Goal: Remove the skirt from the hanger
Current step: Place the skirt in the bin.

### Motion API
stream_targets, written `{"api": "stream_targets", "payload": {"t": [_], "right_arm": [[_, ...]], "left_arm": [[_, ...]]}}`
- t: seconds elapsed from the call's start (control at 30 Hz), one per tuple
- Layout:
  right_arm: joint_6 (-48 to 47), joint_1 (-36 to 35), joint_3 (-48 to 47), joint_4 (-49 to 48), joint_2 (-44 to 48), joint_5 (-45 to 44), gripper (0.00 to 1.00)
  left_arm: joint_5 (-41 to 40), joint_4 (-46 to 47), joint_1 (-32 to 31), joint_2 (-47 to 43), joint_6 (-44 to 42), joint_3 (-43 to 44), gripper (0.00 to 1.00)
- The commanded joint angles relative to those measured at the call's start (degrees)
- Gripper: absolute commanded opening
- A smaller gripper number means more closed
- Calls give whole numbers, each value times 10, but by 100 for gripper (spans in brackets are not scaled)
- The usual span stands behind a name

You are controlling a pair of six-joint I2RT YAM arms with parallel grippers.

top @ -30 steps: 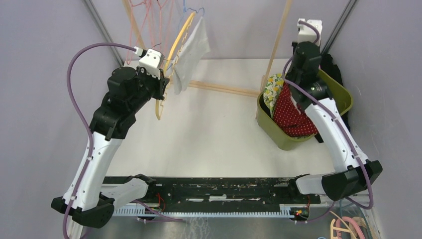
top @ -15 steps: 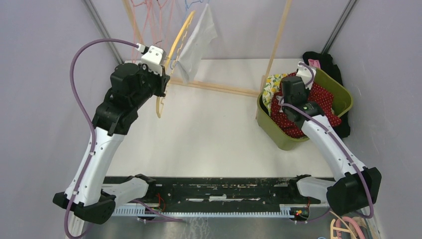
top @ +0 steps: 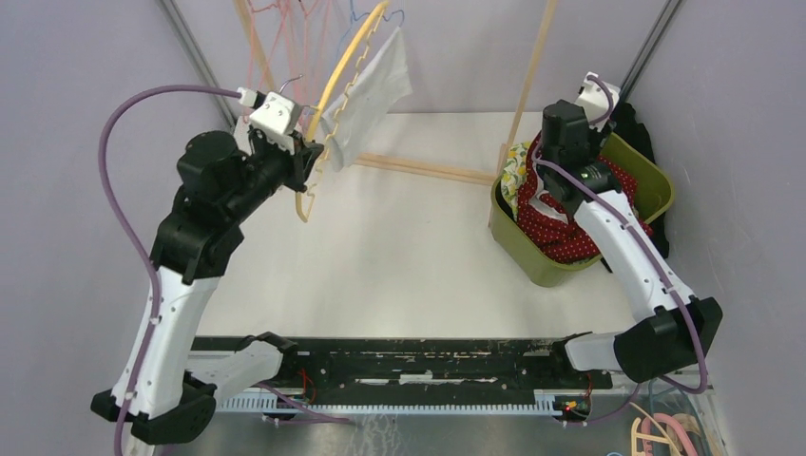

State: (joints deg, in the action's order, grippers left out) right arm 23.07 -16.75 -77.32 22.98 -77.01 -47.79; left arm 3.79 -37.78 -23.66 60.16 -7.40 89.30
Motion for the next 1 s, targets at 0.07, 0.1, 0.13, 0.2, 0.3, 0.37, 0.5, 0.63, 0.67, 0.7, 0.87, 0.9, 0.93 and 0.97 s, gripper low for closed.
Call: {"api": "stream_targets", "payload": {"t": [0.07,0.1,0.13,0.2,0.3,0.37,0.5,0.63,0.67,0.7,0.87,0.9,0.93,0.97], "right_arm": [[-20,2,-53,-67,1,-30,69],[-18,3,-56,-65,4,-26,70],[-14,2,-60,-62,8,-19,70],[-2,1,-66,-52,18,-4,71],[12,-2,-63,-24,39,8,72],[22,-2,-50,4,62,6,73],[65,-2,7,71,138,34,72],[64,-2,36,65,184,66,69],[50,-2,29,60,179,71,68],[39,-2,16,58,170,76,67],[18,-3,-36,21,121,100,55],[17,-3,-35,2,115,110,45],[15,-3,-33,-15,109,122,34],[16,-3,-34,-27,103,135,25]], "left_arm": [[98,55,-3,-76,3,4,3],[93,55,-3,-79,9,8,3],[87,52,-3,-79,10,14,3],[75,46,-3,-74,10,24,3],[62,42,-3,-65,7,38,3],[61,43,-3,-58,8,40,3],[58,41,-3,-44,9,40,3],[32,40,-2,-27,13,48,3],[22,41,-3,-22,15,54,3],[12,43,-3,-16,19,59,3],[-21,44,-3,-8,35,77,3],[-25,41,-3,-11,36,79,3],[-28,38,-3,-13,35,82,3],[-31,34,-3,-18,34,84,3]]}}
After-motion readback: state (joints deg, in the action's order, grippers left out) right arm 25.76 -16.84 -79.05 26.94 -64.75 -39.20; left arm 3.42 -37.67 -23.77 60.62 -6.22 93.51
